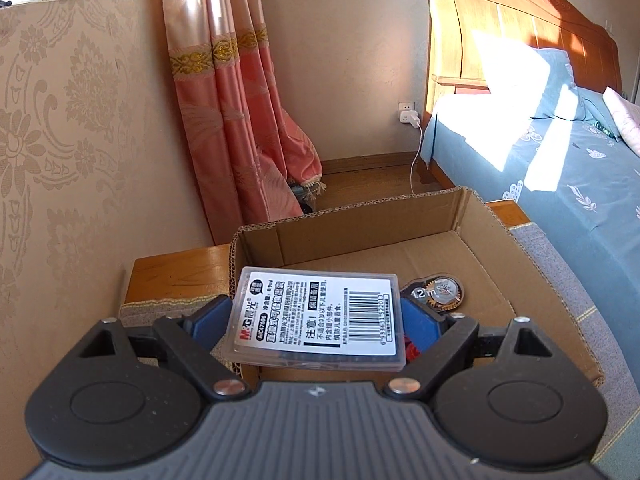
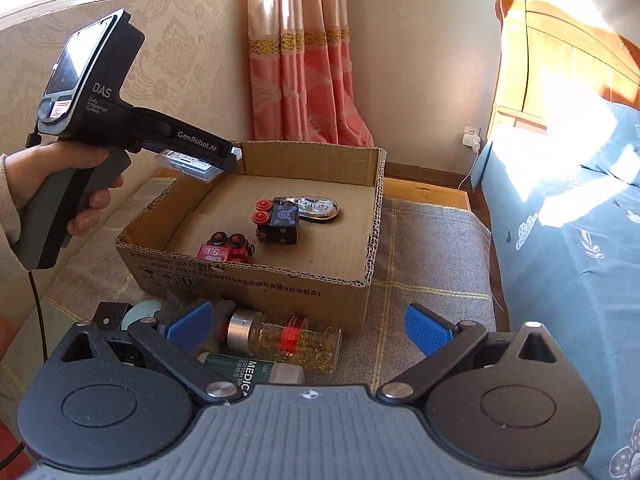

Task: Organize rigid objects
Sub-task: 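Lift both held items into the cardboard box and open both grippers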

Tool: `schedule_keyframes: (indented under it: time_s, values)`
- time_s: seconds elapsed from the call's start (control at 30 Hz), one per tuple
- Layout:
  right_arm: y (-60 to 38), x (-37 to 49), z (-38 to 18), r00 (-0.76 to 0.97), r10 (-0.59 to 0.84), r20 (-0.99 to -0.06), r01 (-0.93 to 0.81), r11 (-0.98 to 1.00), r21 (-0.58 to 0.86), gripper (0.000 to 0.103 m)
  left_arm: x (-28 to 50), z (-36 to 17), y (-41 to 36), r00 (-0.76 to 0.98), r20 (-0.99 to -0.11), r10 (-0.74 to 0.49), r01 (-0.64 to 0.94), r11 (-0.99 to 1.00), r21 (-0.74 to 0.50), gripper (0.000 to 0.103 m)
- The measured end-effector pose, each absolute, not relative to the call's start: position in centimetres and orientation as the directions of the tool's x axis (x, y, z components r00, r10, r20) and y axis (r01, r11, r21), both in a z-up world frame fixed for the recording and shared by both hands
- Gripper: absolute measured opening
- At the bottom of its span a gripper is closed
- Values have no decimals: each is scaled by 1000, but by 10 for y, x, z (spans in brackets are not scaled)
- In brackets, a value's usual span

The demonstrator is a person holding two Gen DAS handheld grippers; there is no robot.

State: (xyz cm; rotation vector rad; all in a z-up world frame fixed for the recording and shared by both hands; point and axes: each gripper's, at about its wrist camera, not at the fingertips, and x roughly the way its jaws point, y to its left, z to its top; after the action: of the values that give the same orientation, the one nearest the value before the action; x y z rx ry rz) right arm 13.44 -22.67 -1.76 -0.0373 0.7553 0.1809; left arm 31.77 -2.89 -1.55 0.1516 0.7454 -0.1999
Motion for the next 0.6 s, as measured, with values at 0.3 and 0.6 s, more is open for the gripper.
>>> schedule_keyframes:
  time_s: [0.3,0.6]
  values:
    - [-232,127,-27,709,103,-698,-117,993,28,103,305,-3,-21,745,-656,-119,224,971,78,102]
    - [-225,117,-28,719,86,-690,-100,995,19,103,259,1,-13,752,-652,-100,226,968,113,102]
